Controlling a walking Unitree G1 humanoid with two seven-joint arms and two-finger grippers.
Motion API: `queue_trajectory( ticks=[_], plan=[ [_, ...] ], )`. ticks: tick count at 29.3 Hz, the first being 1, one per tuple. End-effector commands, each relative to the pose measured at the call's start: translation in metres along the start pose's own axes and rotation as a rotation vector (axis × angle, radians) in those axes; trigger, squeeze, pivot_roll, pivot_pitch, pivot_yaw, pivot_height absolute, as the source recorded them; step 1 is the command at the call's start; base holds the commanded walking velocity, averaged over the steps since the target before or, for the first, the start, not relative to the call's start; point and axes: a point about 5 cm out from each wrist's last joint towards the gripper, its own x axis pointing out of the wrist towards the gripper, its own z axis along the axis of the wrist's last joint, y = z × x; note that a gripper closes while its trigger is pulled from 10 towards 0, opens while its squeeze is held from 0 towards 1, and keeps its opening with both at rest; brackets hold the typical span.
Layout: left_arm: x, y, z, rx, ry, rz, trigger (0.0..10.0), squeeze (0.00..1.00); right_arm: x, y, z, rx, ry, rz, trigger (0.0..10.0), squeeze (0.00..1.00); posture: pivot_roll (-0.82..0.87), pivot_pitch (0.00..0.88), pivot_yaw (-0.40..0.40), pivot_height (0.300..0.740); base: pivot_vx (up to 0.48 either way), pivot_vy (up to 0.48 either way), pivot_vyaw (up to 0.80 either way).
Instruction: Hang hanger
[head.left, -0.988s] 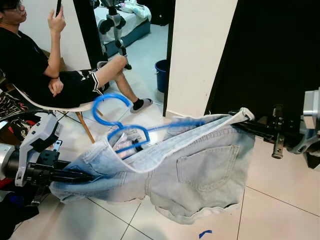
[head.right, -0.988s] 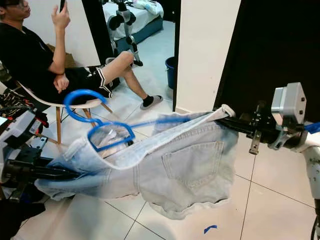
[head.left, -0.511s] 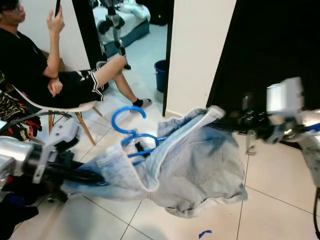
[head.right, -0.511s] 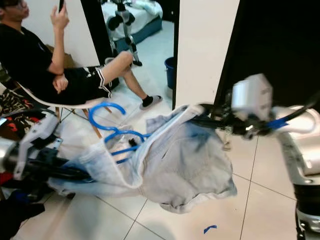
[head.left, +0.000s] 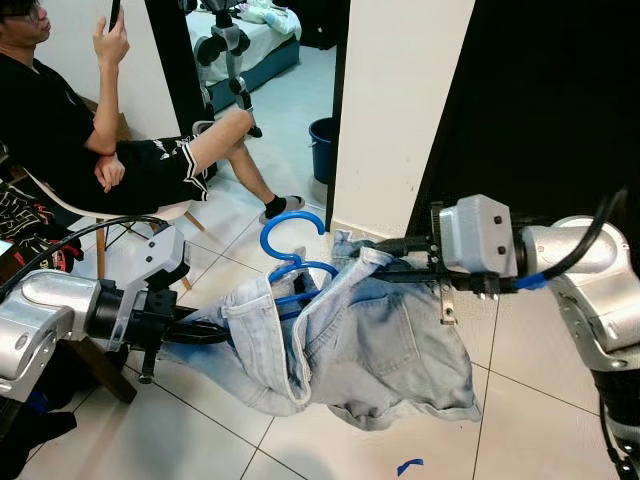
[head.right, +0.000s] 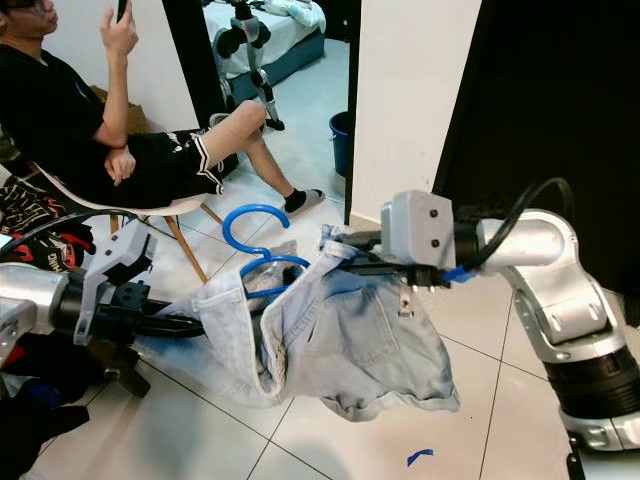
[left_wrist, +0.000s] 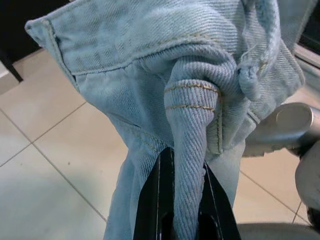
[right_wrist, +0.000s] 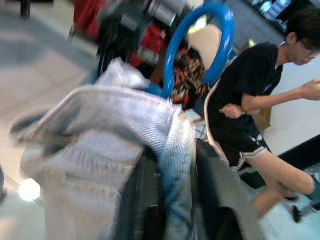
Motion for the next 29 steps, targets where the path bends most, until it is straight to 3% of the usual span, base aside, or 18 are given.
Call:
queue_trajectory(
  ticks=[1,8,10,18,19,20,22,24,26,28,29],
  plan=[
    [0.004,0.001,-0.001,0.009,-0.008,0.011,8.9,0.00,0.004,0.001,0.007,-0.006,-0.035,0.004,10.0,1.00,0.03,0.065,0.001,0.740,0.000,0.000,0.00],
    [0.022,0.004,-0.001,-0.002,-0.103,0.071,8.4,0.00,0.002,0.005,-0.011,0.013,0.038,-0.042,10.0,1.00,0.03,0.062,0.001,0.740,0.000,0.000,0.00],
    [0.035,0.004,-0.001,-0.016,-0.171,0.122,8.5,0.00,-0.011,0.004,-0.030,0.008,0.148,-0.113,10.0,1.00,0.03,0.063,-0.004,0.740,0.000,0.000,0.00],
    [0.045,0.003,-0.005,-0.059,-0.249,0.190,9.3,0.00,-0.039,-0.002,-0.043,-0.003,0.283,-0.197,10.0,1.00,0.03,0.061,-0.007,0.740,0.000,0.000,0.00],
    [0.048,0.004,-0.006,-0.071,-0.269,0.212,9.9,0.00,-0.044,-0.003,-0.044,-0.008,0.306,-0.213,10.0,1.00,0.02,0.062,-0.008,0.740,0.000,0.000,0.00],
    [0.049,0.005,-0.006,-0.078,-0.280,0.227,9.9,0.00,-0.048,-0.004,-0.045,-0.011,0.320,-0.224,10.0,1.00,0.02,0.062,-0.008,0.740,0.000,0.000,0.00],
    [0.051,0.006,-0.007,-0.089,-0.298,0.247,10.0,0.00,-0.053,-0.007,-0.043,-0.015,0.320,-0.257,10.0,1.00,0.02,0.061,-0.009,0.740,0.000,0.000,0.00],
    [0.055,0.008,-0.006,-0.110,-0.336,0.285,10.0,0.00,-0.065,-0.019,-0.031,-0.021,0.241,-0.385,10.0,1.00,0.02,0.063,-0.009,0.740,0.000,0.000,0.00],
    [0.055,0.008,-0.006,-0.110,-0.336,0.285,10.0,0.00,-0.065,-0.019,-0.031,-0.021,0.241,-0.385,10.0,1.00,0.02,0.063,-0.009,0.740,0.000,0.000,0.00],
    [0.057,0.009,-0.006,-0.120,-0.353,0.303,10.0,0.00,-0.071,-0.027,-0.022,-0.001,0.151,-0.487,10.0,1.00,0.02,0.065,-0.008,0.740,0.000,0.000,0.00],
    [0.058,0.012,-0.007,-0.133,-0.370,0.350,10.0,0.00,-0.078,-0.036,-0.021,0.050,0.080,-0.627,10.0,0.73,0.02,0.067,-0.007,0.740,0.000,0.000,0.00]
  ],
)
